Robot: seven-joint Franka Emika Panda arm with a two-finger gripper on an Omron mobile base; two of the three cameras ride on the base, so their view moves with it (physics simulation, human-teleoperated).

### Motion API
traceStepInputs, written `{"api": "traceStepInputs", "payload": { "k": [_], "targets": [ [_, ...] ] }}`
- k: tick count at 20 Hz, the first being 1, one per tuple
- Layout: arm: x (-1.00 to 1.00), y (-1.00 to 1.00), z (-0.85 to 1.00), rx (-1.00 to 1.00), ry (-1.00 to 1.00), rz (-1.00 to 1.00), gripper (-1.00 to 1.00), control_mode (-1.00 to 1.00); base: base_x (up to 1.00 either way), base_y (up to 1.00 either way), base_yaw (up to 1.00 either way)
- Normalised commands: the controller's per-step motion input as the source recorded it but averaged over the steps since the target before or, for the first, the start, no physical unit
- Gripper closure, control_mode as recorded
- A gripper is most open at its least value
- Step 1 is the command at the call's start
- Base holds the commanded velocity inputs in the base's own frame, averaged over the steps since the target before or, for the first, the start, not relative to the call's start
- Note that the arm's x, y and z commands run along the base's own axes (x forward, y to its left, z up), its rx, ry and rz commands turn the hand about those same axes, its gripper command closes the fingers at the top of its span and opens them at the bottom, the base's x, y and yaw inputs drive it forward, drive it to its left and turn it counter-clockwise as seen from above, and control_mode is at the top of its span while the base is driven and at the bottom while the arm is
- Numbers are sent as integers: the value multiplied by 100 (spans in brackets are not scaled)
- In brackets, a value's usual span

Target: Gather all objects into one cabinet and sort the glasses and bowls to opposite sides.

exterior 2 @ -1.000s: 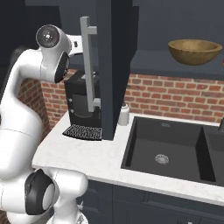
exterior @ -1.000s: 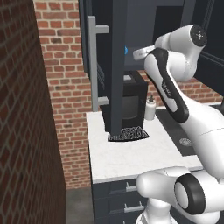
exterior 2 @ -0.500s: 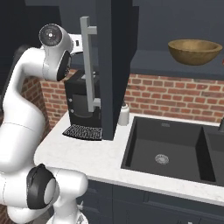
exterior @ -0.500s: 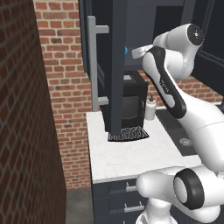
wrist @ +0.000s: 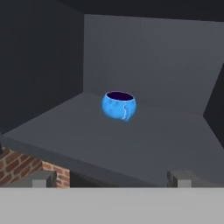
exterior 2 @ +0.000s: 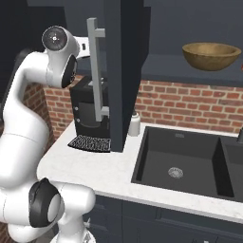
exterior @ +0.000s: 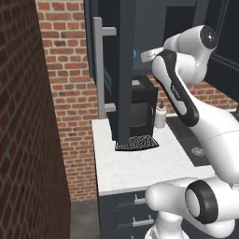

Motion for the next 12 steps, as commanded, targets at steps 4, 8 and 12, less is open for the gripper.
{"api": "traceStepInputs", "payload": {
  "k": [4, 8, 12],
  "targets": [
    [4, 0, 0, 0, -4, 0, -100, -100, 0, 0, 0],
    [13, 0, 0, 0, -1, 0, -100, -100, 0, 0, 0],
    [31, 0, 0, 0, 0, 0, -100, -100, 0, 0, 0]
  ]
}}
